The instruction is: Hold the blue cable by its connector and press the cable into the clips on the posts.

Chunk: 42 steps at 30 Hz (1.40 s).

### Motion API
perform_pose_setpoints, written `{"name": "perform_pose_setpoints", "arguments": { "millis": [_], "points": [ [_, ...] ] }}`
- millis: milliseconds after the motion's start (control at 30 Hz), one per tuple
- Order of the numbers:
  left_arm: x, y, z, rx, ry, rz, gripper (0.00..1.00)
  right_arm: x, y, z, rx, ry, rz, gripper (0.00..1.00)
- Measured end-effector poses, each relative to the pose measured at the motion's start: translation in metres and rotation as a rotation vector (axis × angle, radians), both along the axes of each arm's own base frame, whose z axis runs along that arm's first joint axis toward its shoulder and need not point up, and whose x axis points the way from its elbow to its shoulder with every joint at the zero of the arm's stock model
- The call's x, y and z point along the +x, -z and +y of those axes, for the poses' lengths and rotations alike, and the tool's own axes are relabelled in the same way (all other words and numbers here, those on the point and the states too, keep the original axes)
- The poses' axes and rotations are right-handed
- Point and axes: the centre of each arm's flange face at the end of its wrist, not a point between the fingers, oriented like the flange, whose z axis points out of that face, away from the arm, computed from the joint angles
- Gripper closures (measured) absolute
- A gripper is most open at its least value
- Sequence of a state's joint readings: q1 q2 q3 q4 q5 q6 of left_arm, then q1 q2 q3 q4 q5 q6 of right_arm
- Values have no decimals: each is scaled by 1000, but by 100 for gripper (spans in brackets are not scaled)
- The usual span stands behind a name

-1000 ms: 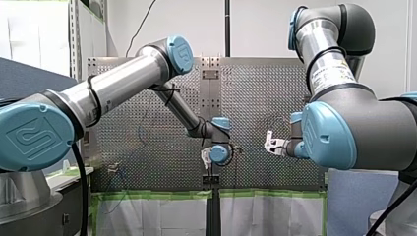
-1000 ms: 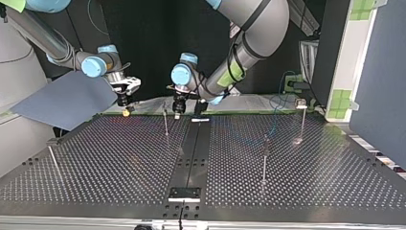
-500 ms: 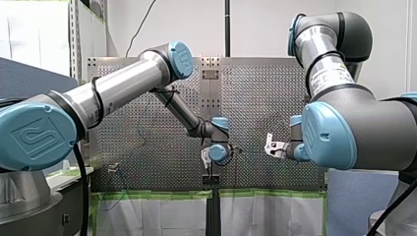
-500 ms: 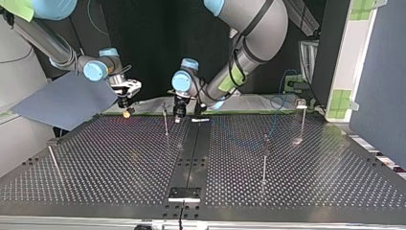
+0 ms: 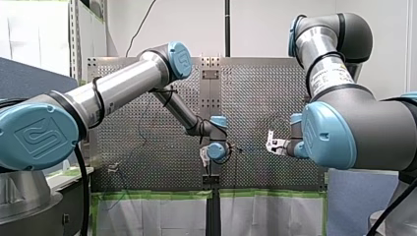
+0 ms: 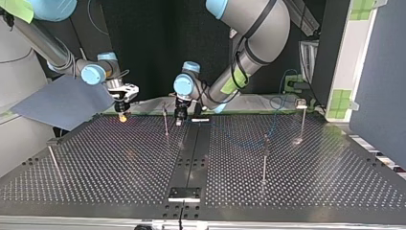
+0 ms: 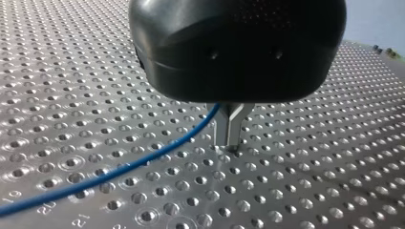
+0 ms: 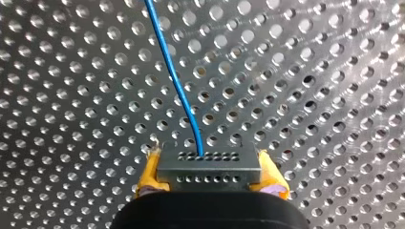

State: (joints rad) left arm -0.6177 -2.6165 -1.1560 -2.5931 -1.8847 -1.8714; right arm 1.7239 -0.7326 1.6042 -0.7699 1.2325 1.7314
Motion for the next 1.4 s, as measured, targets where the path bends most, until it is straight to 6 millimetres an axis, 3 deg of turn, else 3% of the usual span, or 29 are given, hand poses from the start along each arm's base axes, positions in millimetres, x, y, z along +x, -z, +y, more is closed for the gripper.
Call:
{"name": "perform_pose_setpoints", "arguments": {
  "millis": [167,233,267,300,333,367,433,467,500,1000,1167,1400],
  "points": [
    [-1,2,2,34,-5,10,100,2,-4,-5,-10,2,-3,100],
    [-1,2,5,57,-11,14,81,3,-5,-6,-12,1,-4,100],
    [-1,3,6,69,-13,16,81,3,-5,-6,-13,1,-5,100],
    [-1,3,7,81,-16,17,60,3,-5,-6,-13,1,-5,100],
    [-1,4,8,98,-21,20,45,3,-6,-6,-13,2,-5,100],
    [-1,4,10,110,-26,22,45,2,-5,-6,-13,2,-5,100],
    [-1,5,13,139,-39,28,13,1,-6,-7,-14,4,-5,100],
    [0,6,15,152,-46,31,13,1,-6,-7,-14,5,-5,100],
    [0,6,17,165,-53,35,2,0,-6,-8,-15,5,-5,100],
    [-15,12,34,404,-142,101,2,0,-6,-8,-15,4,-6,100],
    [-19,-9,31,447,-121,101,2,2,-5,-7,-12,0,-8,100],
    [-36,-39,12,435,-83,92,2,-1,-5,-8,-7,0,-22,100]
  ]
}}
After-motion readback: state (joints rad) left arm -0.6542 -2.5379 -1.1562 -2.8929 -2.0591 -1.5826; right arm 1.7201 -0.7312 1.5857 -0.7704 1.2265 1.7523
